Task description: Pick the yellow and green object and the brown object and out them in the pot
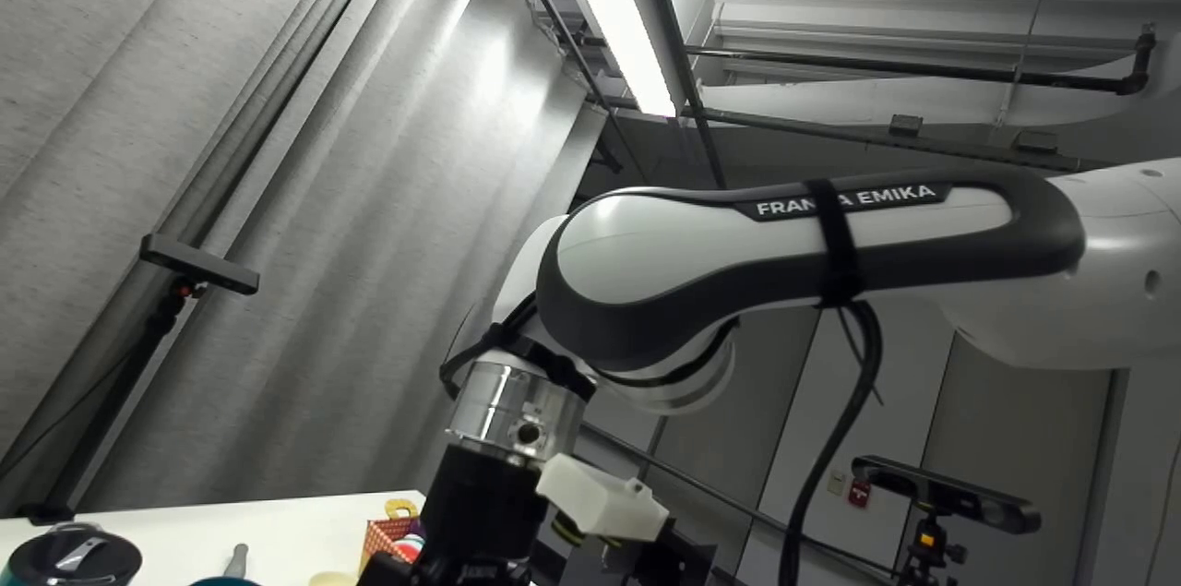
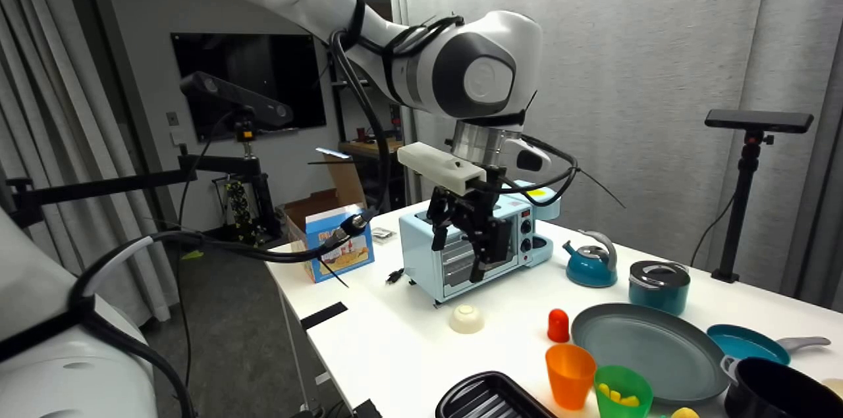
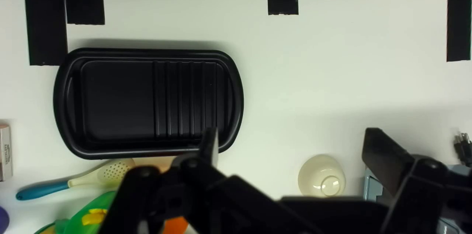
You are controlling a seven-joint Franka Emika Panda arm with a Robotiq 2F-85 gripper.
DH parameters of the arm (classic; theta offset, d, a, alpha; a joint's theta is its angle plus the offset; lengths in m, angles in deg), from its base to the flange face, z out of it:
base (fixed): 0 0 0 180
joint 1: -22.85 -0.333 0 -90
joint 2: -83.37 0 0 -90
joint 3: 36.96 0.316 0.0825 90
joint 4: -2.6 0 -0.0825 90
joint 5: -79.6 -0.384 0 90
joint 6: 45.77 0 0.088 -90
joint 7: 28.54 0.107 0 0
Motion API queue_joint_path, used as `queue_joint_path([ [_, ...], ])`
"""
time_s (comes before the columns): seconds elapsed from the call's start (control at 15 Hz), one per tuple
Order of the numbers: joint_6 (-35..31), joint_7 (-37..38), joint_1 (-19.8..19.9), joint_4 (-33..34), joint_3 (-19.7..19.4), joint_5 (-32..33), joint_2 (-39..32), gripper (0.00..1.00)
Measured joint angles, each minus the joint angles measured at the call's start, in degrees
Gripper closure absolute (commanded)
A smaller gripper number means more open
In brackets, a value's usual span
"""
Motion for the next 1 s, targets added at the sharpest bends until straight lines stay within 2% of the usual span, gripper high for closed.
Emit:
queue_joint_path([
  [0.8, -0.11, 0.0, 0.1, 0.01, 0.0, 0.0, -0.01, 0.0],
  [1.0, -1.93, 0.0, 0.57, 0.28, -0.1, 0.25, 0.0, 0.0],
])
